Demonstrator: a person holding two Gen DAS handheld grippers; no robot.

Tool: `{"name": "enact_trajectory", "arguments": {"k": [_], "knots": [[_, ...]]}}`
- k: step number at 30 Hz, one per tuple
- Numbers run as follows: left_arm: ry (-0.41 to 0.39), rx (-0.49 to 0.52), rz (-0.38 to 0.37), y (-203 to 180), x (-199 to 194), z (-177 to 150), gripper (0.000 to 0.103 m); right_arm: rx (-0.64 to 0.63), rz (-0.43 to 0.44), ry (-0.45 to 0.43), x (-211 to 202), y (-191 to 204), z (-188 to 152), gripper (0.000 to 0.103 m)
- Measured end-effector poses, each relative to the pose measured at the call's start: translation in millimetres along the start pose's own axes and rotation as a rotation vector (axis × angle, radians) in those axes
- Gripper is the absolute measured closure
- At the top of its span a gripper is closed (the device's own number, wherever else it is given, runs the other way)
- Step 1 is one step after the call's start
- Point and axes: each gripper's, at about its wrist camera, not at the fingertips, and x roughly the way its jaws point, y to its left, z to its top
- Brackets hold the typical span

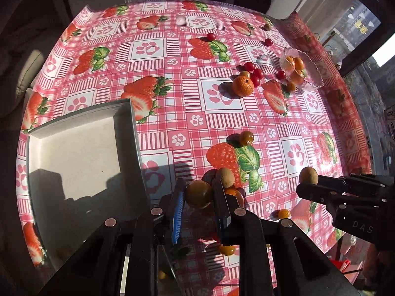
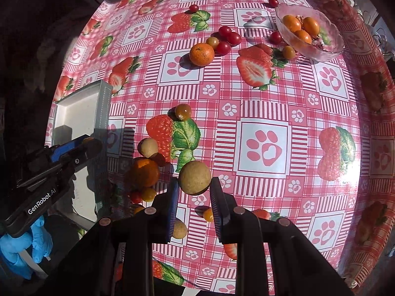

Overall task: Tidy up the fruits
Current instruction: 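Grasp a kiwi with the right tool while the left tool grasps a small brown fruit, then lower the kiwi into the tray and open the right tool while the left tool releases its fruit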

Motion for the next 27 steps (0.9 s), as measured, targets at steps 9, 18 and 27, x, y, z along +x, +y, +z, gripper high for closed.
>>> {"name": "enact_trajectory", "arguments": {"k": [9, 18, 27], "knots": [[-0.027, -0.095, 0.051, 50, -26, -33, 0.080, -0.121, 0.026, 0.014, 2, 65, 0, 0.075], [0.001, -0.208, 0.121, 104, -28, -79, 0.080, -0.284, 0.058, 0.069, 27, 142, 1, 0.075], [0.036, -0.287, 0.159, 133, -14, -107, 0.080, -0.419, 0.058, 0.149, 66, 203, 1, 0.075]]}}
